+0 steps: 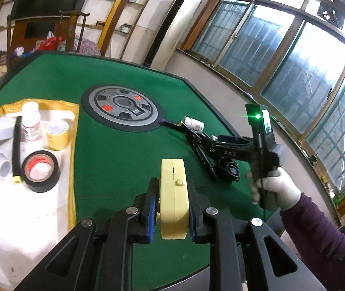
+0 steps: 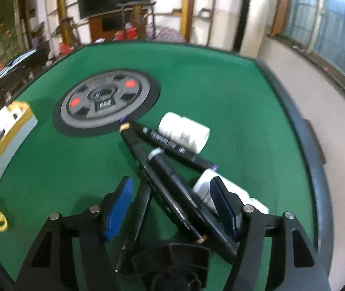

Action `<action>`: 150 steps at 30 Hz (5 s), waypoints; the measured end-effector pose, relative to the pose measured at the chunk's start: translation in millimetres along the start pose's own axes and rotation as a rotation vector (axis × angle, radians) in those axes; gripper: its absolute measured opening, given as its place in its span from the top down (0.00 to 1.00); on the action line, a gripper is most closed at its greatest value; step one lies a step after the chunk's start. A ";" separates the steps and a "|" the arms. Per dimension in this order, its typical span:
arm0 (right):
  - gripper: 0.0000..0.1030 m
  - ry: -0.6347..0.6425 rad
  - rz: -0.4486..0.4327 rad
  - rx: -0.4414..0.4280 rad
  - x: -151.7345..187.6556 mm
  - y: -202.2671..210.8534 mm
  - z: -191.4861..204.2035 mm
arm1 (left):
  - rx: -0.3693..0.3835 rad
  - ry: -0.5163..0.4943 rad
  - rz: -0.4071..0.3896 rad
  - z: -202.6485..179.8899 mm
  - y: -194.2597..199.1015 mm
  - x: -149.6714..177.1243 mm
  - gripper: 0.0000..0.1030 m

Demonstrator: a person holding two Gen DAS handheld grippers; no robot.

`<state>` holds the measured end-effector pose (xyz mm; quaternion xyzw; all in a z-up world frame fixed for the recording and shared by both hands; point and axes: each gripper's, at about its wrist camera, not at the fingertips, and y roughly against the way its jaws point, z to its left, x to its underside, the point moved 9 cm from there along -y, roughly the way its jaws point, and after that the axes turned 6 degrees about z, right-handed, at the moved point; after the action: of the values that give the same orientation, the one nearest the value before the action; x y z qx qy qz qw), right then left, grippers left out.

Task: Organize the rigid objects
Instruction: 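Move the right tool to the black markers and close on one while the left tool holds the box, then lift the black marker from the pile with the right tool, then carry the yellow box into the tray and open the left tool while the right tool carries the marker, then lower the black marker into the tray and open the right tool, then move both tools back from the tray to the object pile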

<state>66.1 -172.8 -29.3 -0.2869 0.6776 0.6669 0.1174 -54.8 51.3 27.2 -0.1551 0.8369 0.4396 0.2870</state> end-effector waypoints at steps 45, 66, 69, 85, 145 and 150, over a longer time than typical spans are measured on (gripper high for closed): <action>0.81 -0.075 0.099 -0.407 -4.1 15.2 55.3 | 0.057 0.025 0.027 -9.3 -2.8 17.2 0.80; 0.86 0.424 0.178 -0.124 32.7 -1.9 122.0 | 0.049 0.027 0.018 -3.5 4.8 13.9 0.80; 0.86 0.391 0.162 -0.140 33.0 1.8 121.1 | 0.042 0.035 0.010 0.7 9.1 11.0 0.80; 0.86 -0.045 -0.019 -0.618 1.3 86.2 143.1 | -0.140 0.136 -0.203 83.7 146.1 -10.8 0.80; 0.38 0.047 -0.011 -0.547 -9.8 63.6 310.1 | -0.386 0.325 -0.138 165.8 124.2 21.2 0.25; 0.29 0.014 -0.112 -0.431 -13.8 75.2 266.4 | -0.395 0.279 -0.125 145.4 113.5 14.3 0.25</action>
<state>-23.3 85.1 19.0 -0.3472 0.5033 0.7867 0.0855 -74.1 235.3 26.5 -0.3189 0.7550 0.5504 0.1593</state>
